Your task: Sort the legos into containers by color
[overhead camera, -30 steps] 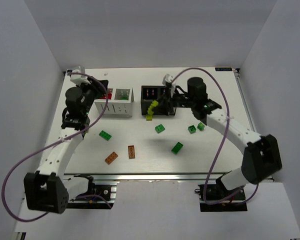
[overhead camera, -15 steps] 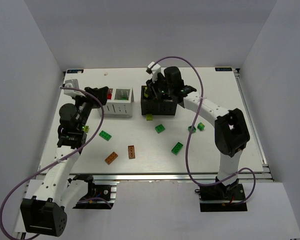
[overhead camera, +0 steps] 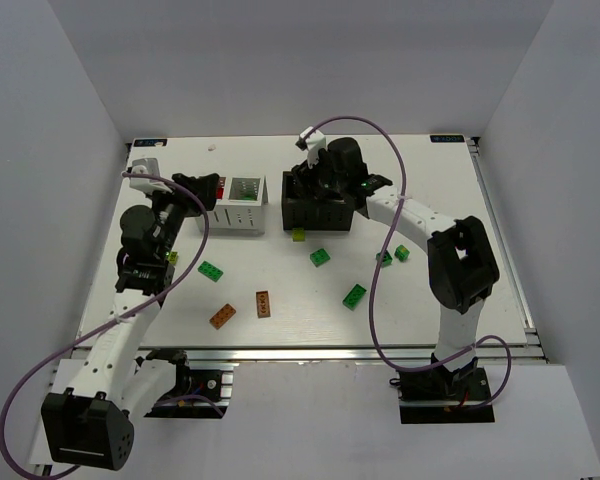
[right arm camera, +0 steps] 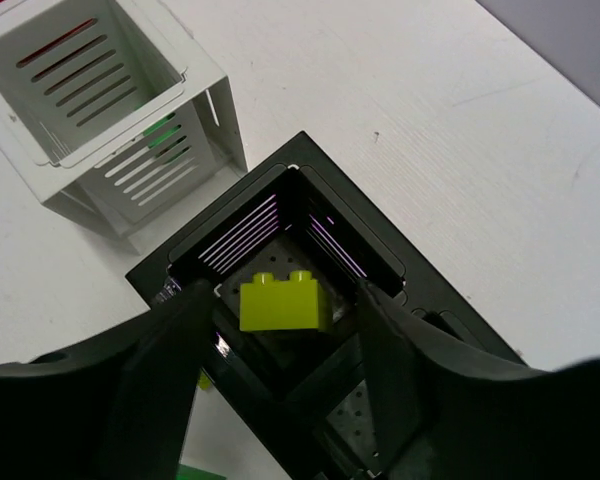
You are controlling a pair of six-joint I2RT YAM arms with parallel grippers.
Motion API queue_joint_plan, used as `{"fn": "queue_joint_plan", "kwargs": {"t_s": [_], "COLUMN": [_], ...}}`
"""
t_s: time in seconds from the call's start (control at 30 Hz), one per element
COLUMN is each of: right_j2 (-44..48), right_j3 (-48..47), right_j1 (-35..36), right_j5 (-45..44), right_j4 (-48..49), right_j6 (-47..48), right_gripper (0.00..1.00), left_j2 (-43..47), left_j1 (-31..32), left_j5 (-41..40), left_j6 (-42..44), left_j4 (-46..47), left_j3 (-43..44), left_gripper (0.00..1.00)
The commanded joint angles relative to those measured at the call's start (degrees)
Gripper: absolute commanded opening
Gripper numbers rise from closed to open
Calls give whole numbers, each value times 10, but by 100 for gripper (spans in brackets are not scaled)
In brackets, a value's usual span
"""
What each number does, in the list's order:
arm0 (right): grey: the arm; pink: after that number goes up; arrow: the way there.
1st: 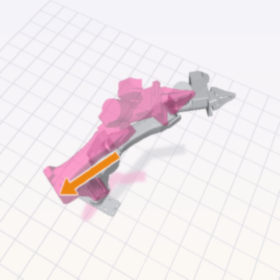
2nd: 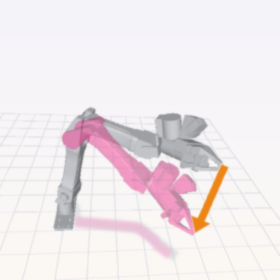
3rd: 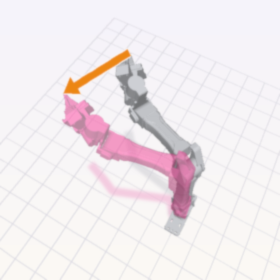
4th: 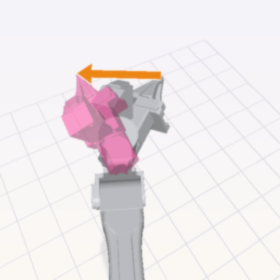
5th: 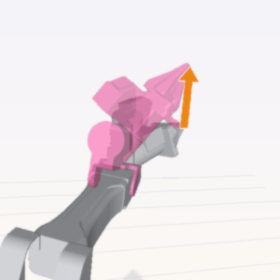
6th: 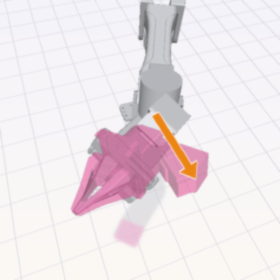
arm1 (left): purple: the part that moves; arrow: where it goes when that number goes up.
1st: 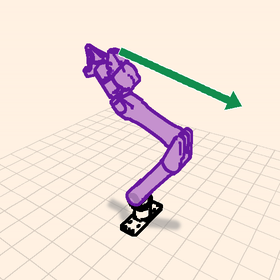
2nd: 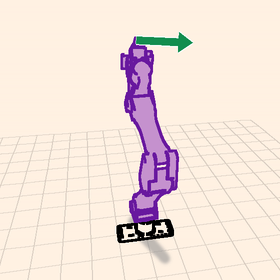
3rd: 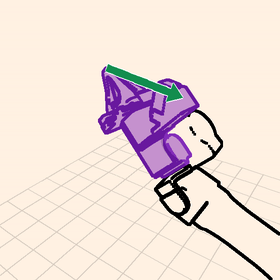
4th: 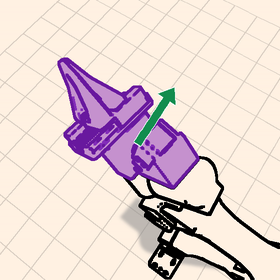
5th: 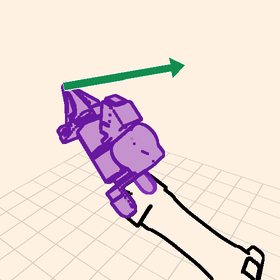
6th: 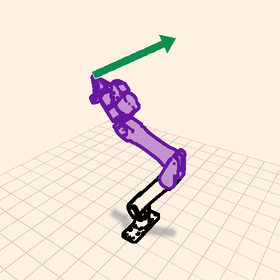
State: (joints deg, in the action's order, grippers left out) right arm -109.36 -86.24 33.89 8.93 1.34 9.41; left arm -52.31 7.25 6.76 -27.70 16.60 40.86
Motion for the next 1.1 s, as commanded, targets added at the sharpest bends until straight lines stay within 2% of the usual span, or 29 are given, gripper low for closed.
{"fn": "queue_joint_plan", "kwargs": {"t_s": [0.0,0.03,0.2,0.23,0.27,0.33,0.37,0.43,0.47,0.5,0.53,0.6,0.63,0.67,0.77,0.83,0.87,0.93,1.0,1.07], "right_j2": [6,10,81,95,129,169,218,279,337,366,388,448,480,493,536,551,563,570,569,559], "right_j3": [-2,-5,19,32,38,60,96,156,217,242,261,302,314,323,370,407,412,417,417,416], "right_j1": [2,1,-3,-3,-3,-5,-8,-12,-14,-14,-15,-15,-16,-15,-16,-16,-16,-16,-16,-16], "right_j5": [-6,-7,14,29,34,68,85,148,180,212,264,308,327,335,330,312,301,238,204,184], "right_j4": [8,5,-1,-12,-15,-41,-51,-36,-27,-31,-41,-77,-87,-98,-117,-116,-118,-115,-113,-115], "right_j6": [7,8,4,9,15,31,35,37,43,53,64,82,89,101,115,134,147,165,166,164], "right_gripper": [69,73,78,80,89,89,89,89,89,89,89,75,55,42,0,0,0,5,7,16], "left_j2": [-2,-2,-7,-9,-16,-22,-24,-24,-24,-21,-20,-20,-20,-21,-26,-31,-32,-37,-44,-54], "left_j1": [-1,-1,-2,-2,-2,-2,-1,-2,-1,-1,-1,-1,-1,-1,-1,-1,-1,-1,-1,-1], "left_j5": [9,10,18,21,25,40,44,57,63,68,73,84,86,90,85,70,61,45,41,44], "left_j6": [-3,-5,-9,-10,-11,-15,-17,-25,-26,-28,-31,-34,-36,-38,-43,-47,-47,-46,-43,-36], "left_j4": [-3,-3,-14,-25,-31,-39,-38,-29,-25,-23,-18,-15,-11,-10,-14,-23,-28,-37,-39,-46], "left_j3": [4,4,12,17,21,31,32,28,27,26,26,25,24,24,25,26,27,30,31,34], "left_gripper": [73,73,74,74,74,73,72,62,52,35,26,15,10,7,7,13,28,33,45,55]}}
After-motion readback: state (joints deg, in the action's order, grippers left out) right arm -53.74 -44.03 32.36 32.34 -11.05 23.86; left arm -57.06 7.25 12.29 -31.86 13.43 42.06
